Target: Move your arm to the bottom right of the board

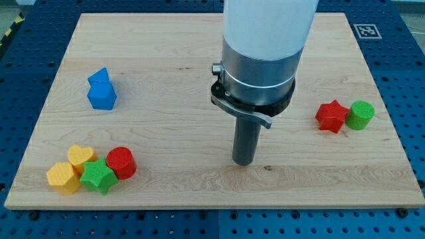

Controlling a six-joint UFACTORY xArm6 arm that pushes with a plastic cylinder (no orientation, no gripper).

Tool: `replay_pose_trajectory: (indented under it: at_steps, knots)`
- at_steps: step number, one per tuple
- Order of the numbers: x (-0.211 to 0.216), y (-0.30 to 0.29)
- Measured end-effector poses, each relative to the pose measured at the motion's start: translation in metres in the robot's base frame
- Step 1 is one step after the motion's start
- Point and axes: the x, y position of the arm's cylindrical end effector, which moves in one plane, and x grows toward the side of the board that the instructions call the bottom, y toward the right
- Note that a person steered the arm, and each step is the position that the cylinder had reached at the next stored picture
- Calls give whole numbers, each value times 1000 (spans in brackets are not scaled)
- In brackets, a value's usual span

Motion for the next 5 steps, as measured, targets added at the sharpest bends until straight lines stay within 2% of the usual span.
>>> replay_pose_trajectory:
  at_steps: [2,3,5]
  knots:
    - [19,28]
    - [19,59]
    - [19,74]
